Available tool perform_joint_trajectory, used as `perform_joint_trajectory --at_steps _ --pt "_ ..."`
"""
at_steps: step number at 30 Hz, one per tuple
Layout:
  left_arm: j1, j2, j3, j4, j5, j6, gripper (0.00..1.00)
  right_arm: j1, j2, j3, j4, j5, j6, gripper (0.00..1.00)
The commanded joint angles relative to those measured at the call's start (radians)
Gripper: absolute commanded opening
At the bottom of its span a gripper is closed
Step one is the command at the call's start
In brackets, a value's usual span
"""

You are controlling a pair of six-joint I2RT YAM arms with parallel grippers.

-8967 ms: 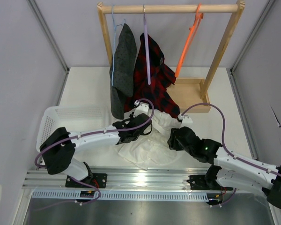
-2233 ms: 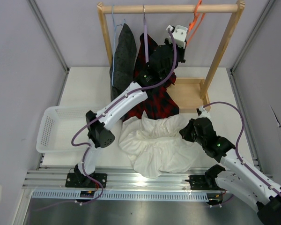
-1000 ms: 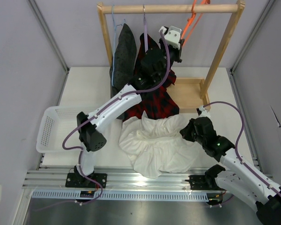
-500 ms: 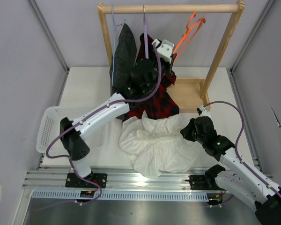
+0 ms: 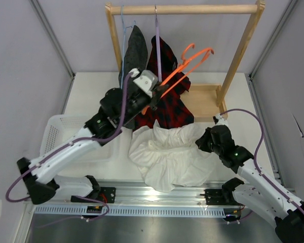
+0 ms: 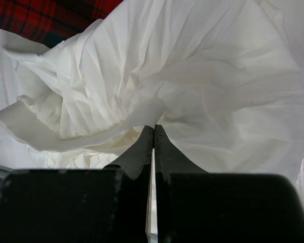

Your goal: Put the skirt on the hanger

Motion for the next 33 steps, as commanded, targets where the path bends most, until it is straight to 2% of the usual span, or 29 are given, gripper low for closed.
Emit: perform_joint_trajectory --at_steps 1,6,10,12,17,21,24,33 --pt "-0.025 -0.185 -0.104 -0.142 0.067 -0.041 0.00 -0.007 -0.017 0.030 0.002 0.013 -0.025 0.00" --pt "-0.043 -0.421 -0.338 -0.250 0.144 -0.159 0.00 -0.011 -0.010 0.051 -0.024 0.012 -0.040 0.00" --pt "-0.069 -0.568 -0.419 -0.353 0.222 -0.212 0.00 -0.020 0.009 0.085 -0.059 0.024 -0.065 0.00" --pt "-0.092 -0.588 -0.433 -0.434 0.224 -0.216 0.00 -0.027 0.021 0.102 -0.070 0.027 -0.068 0.00" --pt "-0.125 -0.659 -0.479 -0.517 0.258 -0.222 0.00 -0.045 0.064 0.120 -0.076 0.016 -0.065 0.00" --pt "-0.129 -0.647 -0.476 -0.604 0.279 -0.228 0.00 -0.047 0.079 0.127 -0.078 0.016 -0.055 0.00" --pt "-0.146 -0.650 -0.481 -0.627 0.233 -0.224 0.00 -0.047 0.079 0.131 -0.082 0.015 -0.055 0.00" --pt "-0.149 -0.642 -0.475 -0.623 0.209 -0.219 0.00 -0.048 0.072 0.137 -0.087 0.013 -0.052 0.00"
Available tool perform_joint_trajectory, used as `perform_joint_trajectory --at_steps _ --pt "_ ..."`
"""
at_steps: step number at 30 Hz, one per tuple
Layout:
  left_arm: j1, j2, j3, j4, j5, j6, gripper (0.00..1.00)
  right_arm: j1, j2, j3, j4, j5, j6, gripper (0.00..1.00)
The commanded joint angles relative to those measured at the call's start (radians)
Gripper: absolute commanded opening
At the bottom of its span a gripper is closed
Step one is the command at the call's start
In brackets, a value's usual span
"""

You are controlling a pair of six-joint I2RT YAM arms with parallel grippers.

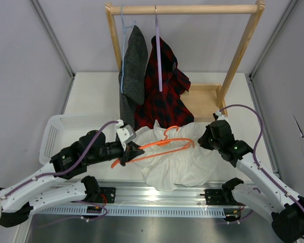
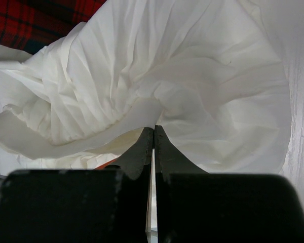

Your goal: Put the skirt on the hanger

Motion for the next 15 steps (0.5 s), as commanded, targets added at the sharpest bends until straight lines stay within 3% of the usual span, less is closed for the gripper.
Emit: perform_joint_trajectory --at_steps 1,15 --pt "-0.008 0.004 0.011 0.030 -0.048 -0.009 0.00 -0.005 -0.011 0.052 0.001 0.007 -0.007 0.00" --pt "-0.008 -0.004 0.036 0.078 -0.046 -0.009 0.00 -0.005 -0.031 0.030 -0.005 0.003 -0.010 0.00"
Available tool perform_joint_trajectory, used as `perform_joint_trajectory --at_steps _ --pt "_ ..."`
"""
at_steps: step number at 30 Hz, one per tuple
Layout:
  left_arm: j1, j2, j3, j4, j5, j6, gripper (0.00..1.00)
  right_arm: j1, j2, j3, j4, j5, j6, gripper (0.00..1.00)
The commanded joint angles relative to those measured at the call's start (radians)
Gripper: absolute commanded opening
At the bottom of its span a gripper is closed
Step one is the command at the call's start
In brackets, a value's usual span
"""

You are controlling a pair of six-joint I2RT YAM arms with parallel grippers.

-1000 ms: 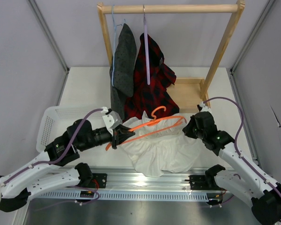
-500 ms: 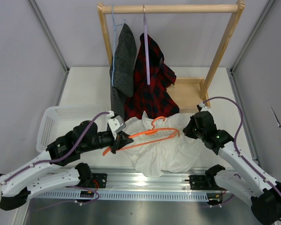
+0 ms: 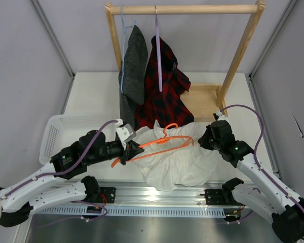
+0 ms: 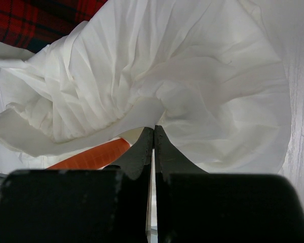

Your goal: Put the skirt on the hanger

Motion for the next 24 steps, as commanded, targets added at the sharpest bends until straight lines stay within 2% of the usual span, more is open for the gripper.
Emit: perform_joint_trajectory --at_steps 1,24 --pt "-0.007 -0.009 0.036 0.067 -0.013 -0.008 0.00 -0.005 -0.020 0.026 0.003 0.005 -0.010 0.00" --pt "-0.005 0.057 0.019 0.101 -0.029 0.012 0.00 -0.002 -0.024 0.022 0.011 -0.015 -0.007 0.00"
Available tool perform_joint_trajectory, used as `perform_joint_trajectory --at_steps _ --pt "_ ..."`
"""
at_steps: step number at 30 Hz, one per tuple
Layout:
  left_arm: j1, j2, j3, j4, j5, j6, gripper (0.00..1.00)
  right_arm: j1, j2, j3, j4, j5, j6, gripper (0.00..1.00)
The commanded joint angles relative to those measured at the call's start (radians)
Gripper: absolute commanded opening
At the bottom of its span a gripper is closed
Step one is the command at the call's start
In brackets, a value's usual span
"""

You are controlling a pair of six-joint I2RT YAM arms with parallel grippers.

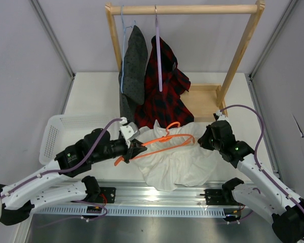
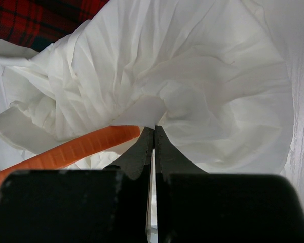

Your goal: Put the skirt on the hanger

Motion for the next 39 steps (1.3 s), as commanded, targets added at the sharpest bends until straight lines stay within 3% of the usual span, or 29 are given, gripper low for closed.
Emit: perform_joint_trajectory --at_steps 1,21,39 --pt "-0.006 0.018 0.015 0.075 -0.013 0.011 0.00 0.000 -0.016 0.030 0.003 -0.010 -0.007 0.00" --pt "-0.005 0.227 -0.003 0.282 0.028 0.032 0.00 0.102 -0.007 0.176 -0.068 0.050 0.005 0.00" --pt "0.055 0.354 -0.133 0.650 0.183 -0.103 0.00 0.175 -0.005 0.192 -0.083 0.090 0.025 0.00"
